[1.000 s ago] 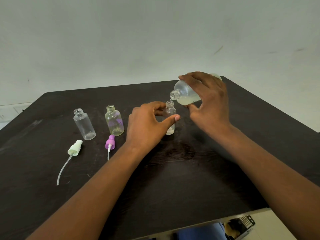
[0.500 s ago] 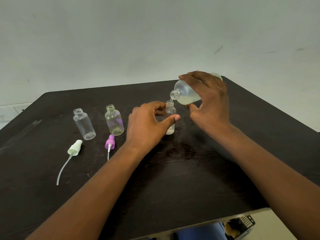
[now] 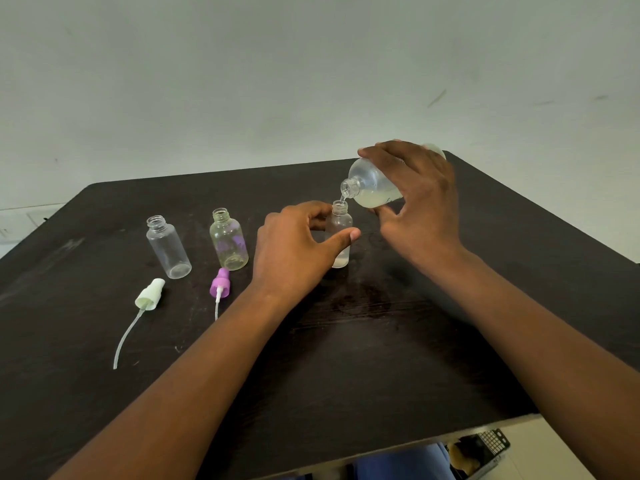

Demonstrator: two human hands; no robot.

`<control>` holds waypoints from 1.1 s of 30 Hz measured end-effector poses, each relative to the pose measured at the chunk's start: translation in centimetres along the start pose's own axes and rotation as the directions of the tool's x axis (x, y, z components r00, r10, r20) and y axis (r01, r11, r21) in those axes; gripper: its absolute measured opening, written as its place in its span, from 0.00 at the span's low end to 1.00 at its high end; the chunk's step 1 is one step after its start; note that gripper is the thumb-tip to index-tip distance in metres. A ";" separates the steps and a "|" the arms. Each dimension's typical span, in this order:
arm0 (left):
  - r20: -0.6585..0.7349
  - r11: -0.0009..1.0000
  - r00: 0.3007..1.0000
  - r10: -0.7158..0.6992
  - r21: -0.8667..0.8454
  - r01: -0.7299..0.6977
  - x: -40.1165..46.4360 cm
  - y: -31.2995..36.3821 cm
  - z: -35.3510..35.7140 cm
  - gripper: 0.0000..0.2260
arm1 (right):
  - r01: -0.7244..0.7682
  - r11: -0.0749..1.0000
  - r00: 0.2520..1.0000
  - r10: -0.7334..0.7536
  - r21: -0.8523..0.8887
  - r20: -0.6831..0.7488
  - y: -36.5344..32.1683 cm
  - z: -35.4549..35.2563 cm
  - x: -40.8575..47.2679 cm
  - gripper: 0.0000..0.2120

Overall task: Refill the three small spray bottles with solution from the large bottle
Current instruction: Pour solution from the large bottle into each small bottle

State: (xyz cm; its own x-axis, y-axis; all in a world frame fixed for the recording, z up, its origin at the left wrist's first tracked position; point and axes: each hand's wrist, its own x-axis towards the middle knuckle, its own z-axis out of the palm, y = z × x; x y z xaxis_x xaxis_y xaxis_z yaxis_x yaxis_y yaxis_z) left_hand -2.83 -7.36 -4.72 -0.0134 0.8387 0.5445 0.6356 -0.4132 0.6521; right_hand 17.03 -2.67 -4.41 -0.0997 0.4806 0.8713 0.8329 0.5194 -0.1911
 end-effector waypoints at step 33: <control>0.010 1.000 1.000 0.011 -0.004 -0.011 0.0 0.0 0.0 0.23 | 0.002 1.000 1.000 -0.002 -0.016 0.002 -0.1 -0.2 0.0 0.36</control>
State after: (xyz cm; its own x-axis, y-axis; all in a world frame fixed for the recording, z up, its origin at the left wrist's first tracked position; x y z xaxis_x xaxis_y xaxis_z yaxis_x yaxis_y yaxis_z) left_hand -2.82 -7.34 -4.77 0.0014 0.8373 0.5467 0.6328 -0.4241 0.6479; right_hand 17.03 -2.85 -4.35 -0.1025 0.4810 0.8707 0.8415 0.5086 -0.1819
